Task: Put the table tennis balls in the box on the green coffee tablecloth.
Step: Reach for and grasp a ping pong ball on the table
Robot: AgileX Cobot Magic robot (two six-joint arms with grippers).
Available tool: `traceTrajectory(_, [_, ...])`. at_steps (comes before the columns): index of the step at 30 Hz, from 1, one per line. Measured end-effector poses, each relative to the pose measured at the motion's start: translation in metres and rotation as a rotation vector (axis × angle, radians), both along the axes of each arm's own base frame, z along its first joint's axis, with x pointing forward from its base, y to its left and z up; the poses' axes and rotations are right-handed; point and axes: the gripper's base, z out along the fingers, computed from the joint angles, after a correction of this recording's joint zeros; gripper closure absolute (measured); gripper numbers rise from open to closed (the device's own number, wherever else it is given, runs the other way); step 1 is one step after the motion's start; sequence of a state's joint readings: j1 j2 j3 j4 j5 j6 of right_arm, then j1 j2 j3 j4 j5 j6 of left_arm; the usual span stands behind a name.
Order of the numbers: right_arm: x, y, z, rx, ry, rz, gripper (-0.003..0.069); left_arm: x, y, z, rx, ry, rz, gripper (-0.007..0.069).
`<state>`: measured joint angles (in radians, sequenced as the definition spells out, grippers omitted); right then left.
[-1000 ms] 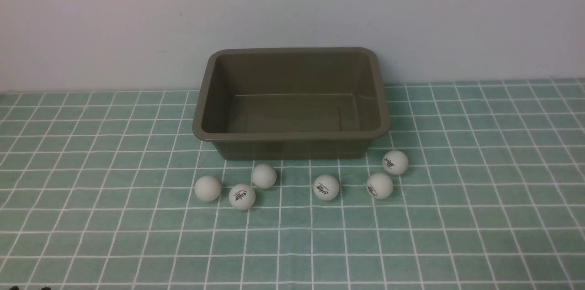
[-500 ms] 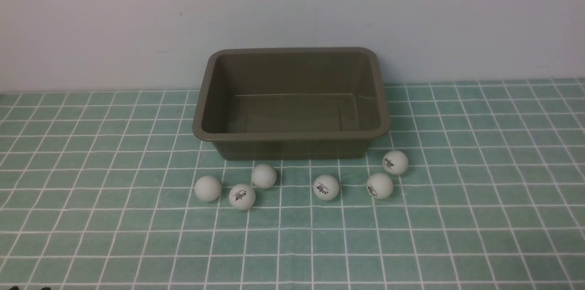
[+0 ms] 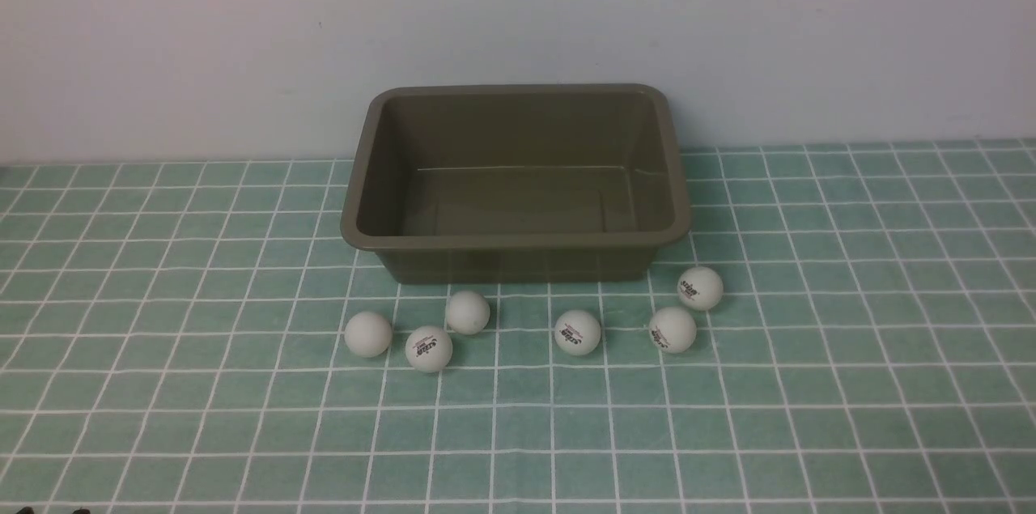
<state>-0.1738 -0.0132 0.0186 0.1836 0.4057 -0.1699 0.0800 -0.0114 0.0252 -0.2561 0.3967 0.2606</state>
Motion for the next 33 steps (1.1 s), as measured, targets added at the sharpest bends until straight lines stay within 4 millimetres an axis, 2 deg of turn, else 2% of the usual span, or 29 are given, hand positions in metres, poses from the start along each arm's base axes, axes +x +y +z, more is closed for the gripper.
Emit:
traceTrajectory(11, [0.001,0.0,0.002,0.055,-0.039,-0.006,0.0303,0.0,0.0,0.0,0.0,0.0,0.0,0.0388])
traceTrajectory(14, [0.0,0.002,0.01,0.081,-0.064,0.001,0.0303,0.0,0.0,0.0,0.0,0.0,0.0,0.0388])
traceTrajectory(17, [-0.006,0.004,0.05,0.052,-0.173,0.018,0.0303,0.0,0.0,0.0,0.0,0.0,0.0,0.0388])
traceTrajectory(20, [-0.024,0.01,0.1,0.015,-0.239,0.056,0.0303,0.0,0.0,0.0,0.0,0.0,0.0,0.0388])
traceTrajectory(23, [-0.042,0.017,0.128,0.001,-0.225,0.097,0.0303,0.0,0.0,0.0,0.0,0.0,0.0,0.0388])
traceTrajectory(28, [-0.067,0.03,0.144,0.033,-0.095,0.198,0.0303,0.0,0.0,0.0,0.0,0.0,0.0,0.0388])
traceTrajectory(33, [-0.076,0.042,0.143,0.105,-0.019,0.302,0.0303,0.0,0.0,0.0,0.0,0.0,0.0,0.0388])
